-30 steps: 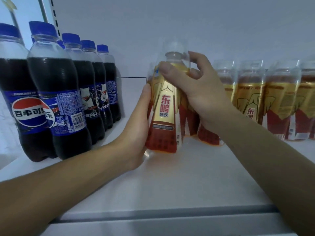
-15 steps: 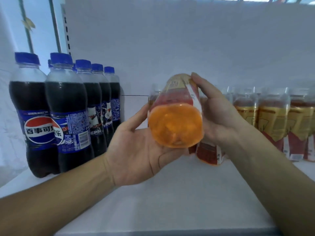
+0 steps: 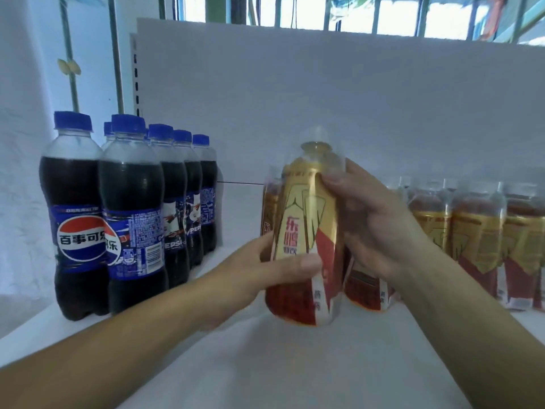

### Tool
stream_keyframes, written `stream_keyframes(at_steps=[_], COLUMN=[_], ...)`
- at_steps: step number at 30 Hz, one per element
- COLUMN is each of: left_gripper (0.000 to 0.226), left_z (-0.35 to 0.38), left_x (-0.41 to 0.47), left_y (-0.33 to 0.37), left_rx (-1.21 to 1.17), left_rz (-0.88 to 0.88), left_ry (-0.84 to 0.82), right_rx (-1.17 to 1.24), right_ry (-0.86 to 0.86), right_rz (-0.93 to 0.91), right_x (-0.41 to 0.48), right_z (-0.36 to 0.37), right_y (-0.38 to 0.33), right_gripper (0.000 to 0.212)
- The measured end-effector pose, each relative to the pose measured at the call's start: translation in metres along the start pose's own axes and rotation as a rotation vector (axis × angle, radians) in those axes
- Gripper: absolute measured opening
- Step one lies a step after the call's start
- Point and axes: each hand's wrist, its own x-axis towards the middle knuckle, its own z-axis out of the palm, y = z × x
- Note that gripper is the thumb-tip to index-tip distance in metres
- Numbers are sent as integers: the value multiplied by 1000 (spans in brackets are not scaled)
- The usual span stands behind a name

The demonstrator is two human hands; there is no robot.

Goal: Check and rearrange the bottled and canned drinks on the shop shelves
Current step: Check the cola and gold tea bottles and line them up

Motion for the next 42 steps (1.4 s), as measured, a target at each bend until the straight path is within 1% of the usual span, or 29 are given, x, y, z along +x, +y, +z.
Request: stream_keyframes(at_steps=[2, 3, 5, 7, 9, 14, 17, 19, 22, 24, 27, 29, 31, 33, 37, 40, 42], left_gripper=[58, 60, 65, 69, 70, 77, 76, 74, 80, 83, 77, 81, 85, 86, 86, 89, 92], left_z=[2, 3, 5, 4, 2, 0, -4, -7, -15, -22, -31, -38, -45, -51, -60, -67, -73], left_x=[-1, -1, -1, -1, -2, -2, -1, 0, 0, -2, -1, 10, 26, 43, 69, 85, 94], left_y=[2, 2, 0, -3, -7, -10, -11, -13, -15, -15, -14, -16, -22, -28, -38, -44, -44], left_rx=[155, 204, 278, 336, 344, 330, 346, 350, 357, 315, 169, 181, 232, 249, 272, 299, 332], left_rz=[57, 92, 181, 242, 251, 239, 173, 102, -3, -53, -107, -143, -184, -209, -220, -231, -251], left_ry=[84, 129, 219, 273, 288, 303, 346, 379, 460, 530, 668, 759, 805, 838, 873, 868, 844], right_rx=[-123, -159, -224, -256, -271, -367, -470, -488, -544, -635, -825, -1007, -1168, -1284, -1486, -1603, -1656], right_ry=[-88, -126, -203, -244, -237, -110, -68, -26, 63, 117, 169, 165, 136, 100, 5, -46, -44], right_rz=[-93, -137, -218, -245, -239, -202, -164, -144, -116, -121, -128, -162, -208, -212, -89, 6, 19], right_x=[-1, -2, -4, -6, -8, -6, -5, -3, 0, 3, 9, 17, 29, 43, 70, 83, 89], right_z=[-3, -5, -6, -4, -3, 2, 5, 5, 3, 4, 9, 13, 17, 19, 24, 24, 22], right_y=[3, 4, 5, 3, 3, 9, 10, 11, 11, 10, 13, 12, 8, 3, 2, 6, 8], right_gripper=[75, 76, 70, 67, 67, 67, 61, 56, 48, 43, 46, 49, 51, 54, 62, 58, 51])
